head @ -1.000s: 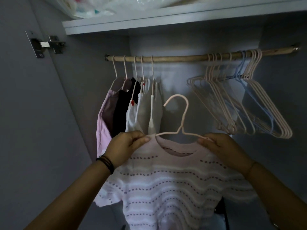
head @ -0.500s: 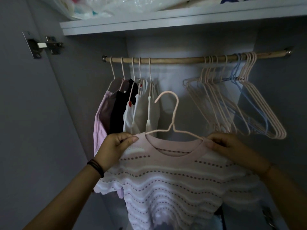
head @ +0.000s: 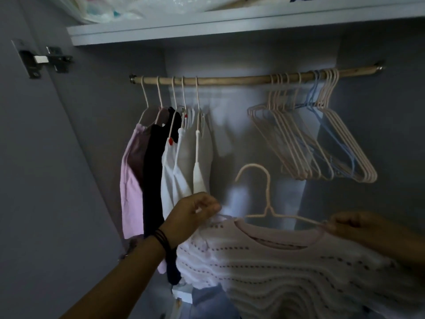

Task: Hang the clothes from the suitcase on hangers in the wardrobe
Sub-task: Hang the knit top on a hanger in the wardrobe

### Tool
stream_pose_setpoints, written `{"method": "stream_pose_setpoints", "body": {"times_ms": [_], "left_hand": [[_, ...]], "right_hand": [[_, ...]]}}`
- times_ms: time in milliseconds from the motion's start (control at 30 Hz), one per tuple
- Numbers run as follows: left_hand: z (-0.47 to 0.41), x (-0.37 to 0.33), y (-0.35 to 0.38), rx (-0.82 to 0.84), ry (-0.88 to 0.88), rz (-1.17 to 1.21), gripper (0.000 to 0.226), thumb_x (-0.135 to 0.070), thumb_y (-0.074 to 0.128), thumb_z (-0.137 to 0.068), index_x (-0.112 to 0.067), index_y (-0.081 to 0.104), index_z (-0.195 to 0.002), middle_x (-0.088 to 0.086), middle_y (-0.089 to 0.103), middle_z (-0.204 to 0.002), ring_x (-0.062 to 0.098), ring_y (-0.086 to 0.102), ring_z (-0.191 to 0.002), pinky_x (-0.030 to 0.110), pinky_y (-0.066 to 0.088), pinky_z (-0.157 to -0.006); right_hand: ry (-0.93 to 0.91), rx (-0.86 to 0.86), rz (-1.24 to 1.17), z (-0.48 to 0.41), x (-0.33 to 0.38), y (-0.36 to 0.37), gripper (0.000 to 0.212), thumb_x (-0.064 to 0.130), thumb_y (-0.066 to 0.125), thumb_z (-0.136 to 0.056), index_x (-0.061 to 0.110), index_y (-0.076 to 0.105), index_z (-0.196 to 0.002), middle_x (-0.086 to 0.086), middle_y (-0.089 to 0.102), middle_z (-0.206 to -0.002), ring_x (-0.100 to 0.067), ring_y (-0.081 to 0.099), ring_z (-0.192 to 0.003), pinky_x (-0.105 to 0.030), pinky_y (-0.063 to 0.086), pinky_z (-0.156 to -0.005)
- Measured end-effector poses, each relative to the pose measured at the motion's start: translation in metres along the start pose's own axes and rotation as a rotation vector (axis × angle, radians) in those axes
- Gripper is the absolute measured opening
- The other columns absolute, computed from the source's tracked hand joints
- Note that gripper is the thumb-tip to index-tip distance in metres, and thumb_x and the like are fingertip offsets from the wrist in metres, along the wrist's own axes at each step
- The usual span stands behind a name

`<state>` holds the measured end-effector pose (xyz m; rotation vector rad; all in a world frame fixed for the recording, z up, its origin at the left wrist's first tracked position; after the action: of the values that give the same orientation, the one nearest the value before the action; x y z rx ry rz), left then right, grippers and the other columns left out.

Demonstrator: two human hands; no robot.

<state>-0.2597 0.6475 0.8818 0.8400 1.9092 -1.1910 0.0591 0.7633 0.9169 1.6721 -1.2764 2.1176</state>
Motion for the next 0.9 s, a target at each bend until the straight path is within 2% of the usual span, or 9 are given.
{"method": "stream_pose_setpoints", "body": {"times_ms": [233,300,367,467,533,633,767,833,900], "left_hand": [[-0.007,-0.023,0.060,0.148,0.038,0.079,0.020,-0.033,0.060,-0.091,-0.015,0.068,-0.086,-0.001,0.070,-0.082,0.011,0.065,-0.081,0.018,0.049,-0.074],[-0.007,-0.032,0.083,0.191,0.045,0.111,0.029,-0.039,0.057,-0.090,-0.013,0.070,-0.090,0.000,0.070,-0.081,0.010,0.066,-0.080,0.022,0.052,-0.075],[-0.005,-0.043,0.107,0.242,-0.016,0.211,0.027,-0.029,0.053,-0.095,-0.007,0.069,-0.097,-0.005,0.069,-0.080,-0.002,0.064,-0.074,0.013,0.048,-0.070],[-0.005,-0.058,0.136,0.323,-0.123,0.353,0.034,-0.027,0.044,-0.097,-0.005,0.068,-0.106,0.001,0.070,-0.090,0.000,0.065,-0.080,0.011,0.047,-0.071],[-0.010,-0.064,0.142,0.280,-0.167,0.403,0.034,-0.036,0.046,-0.096,-0.015,0.071,-0.104,0.002,0.072,-0.100,0.009,0.065,-0.094,0.018,0.051,-0.080],[-0.022,-0.066,0.138,0.145,-0.226,0.488,0.031,-0.038,0.056,-0.092,-0.013,0.074,-0.093,0.002,0.073,-0.097,0.015,0.066,-0.094,0.025,0.051,-0.081],[-0.045,-0.066,0.122,0.027,-0.149,0.502,0.031,-0.023,0.064,-0.088,0.006,0.065,-0.078,0.011,0.056,-0.068,0.018,0.051,-0.069,0.028,0.046,-0.068],[-0.057,-0.065,0.112,0.017,-0.137,0.494,0.032,-0.021,0.063,-0.090,0.007,0.059,-0.074,0.013,0.046,-0.067,0.019,0.044,-0.068,0.028,0.043,-0.066],[-0.068,-0.060,0.103,0.014,-0.141,0.505,0.031,-0.023,0.061,-0.091,0.001,0.057,-0.072,0.013,0.043,-0.071,0.021,0.041,-0.071,0.033,0.042,-0.071]], "right_hand": [[0.187,-0.219,-0.080,0.047,-0.015,0.000,0.101,0.090,0.062,-0.029,0.002,0.073,-0.078,-0.013,0.072,-0.070,-0.014,0.063,-0.063,-0.022,0.047,-0.056],[0.172,-0.262,-0.169,0.049,-0.010,0.010,0.066,0.076,0.065,-0.058,0.013,0.076,-0.072,-0.006,0.074,-0.072,-0.013,0.066,-0.068,-0.027,0.052,-0.070],[0.206,-0.388,-0.232,0.046,-0.010,0.020,0.036,0.041,0.055,-0.089,0.018,0.072,-0.066,-0.001,0.071,-0.073,-0.006,0.058,-0.066,-0.028,0.045,-0.075],[0.233,-0.399,-0.202,0.029,-0.007,0.043,0.058,0.047,0.039,-0.092,0.002,0.069,-0.071,-0.014,0.071,-0.075,-0.017,0.061,-0.068,-0.038,0.047,-0.077],[0.204,-0.444,-0.237,0.018,-0.002,0.054,0.067,0.053,0.032,-0.091,-0.001,0.064,-0.069,-0.016,0.068,-0.069,-0.018,0.062,-0.068,-0.034,0.050,-0.076],[0.157,-0.542,-0.291,-0.003,0.008,0.063,0.053,0.037,0.029,-0.100,0.013,0.060,-0.064,-0.002,0.060,-0.060,-0.008,0.057,-0.060,-0.016,0.046,-0.062],[0.086,-0.458,-0.302,-0.031,0.023,0.075,0.028,0.025,0.039,-0.100,0.020,0.056,-0.078,0.007,0.058,-0.075,-0.008,0.055,-0.073,-0.023,0.048,-0.073],[0.094,-0.428,-0.271,-0.039,0.023,0.077,0.023,0.025,0.047,-0.097,0.015,0.057,-0.080,0.000,0.060,-0.079,-0.017,0.057,-0.082,-0.034,0.050,-0.085],[0.077,-0.386,-0.259,-0.039,0.028,0.077,0.025,0.037,0.053,-0.092,0.014,0.062,-0.087,-0.006,0.065,-0.086,-0.020,0.062,-0.085,-0.034,0.051,-0.079]]}}
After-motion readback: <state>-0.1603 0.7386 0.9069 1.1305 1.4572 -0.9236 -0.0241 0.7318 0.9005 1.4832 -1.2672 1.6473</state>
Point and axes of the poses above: each hand's wrist, its own z-axis away from the middle knuckle, its own y-axis out of the palm, x = y × z, the point moved 3 cm from there along -z, towards the middle knuckle
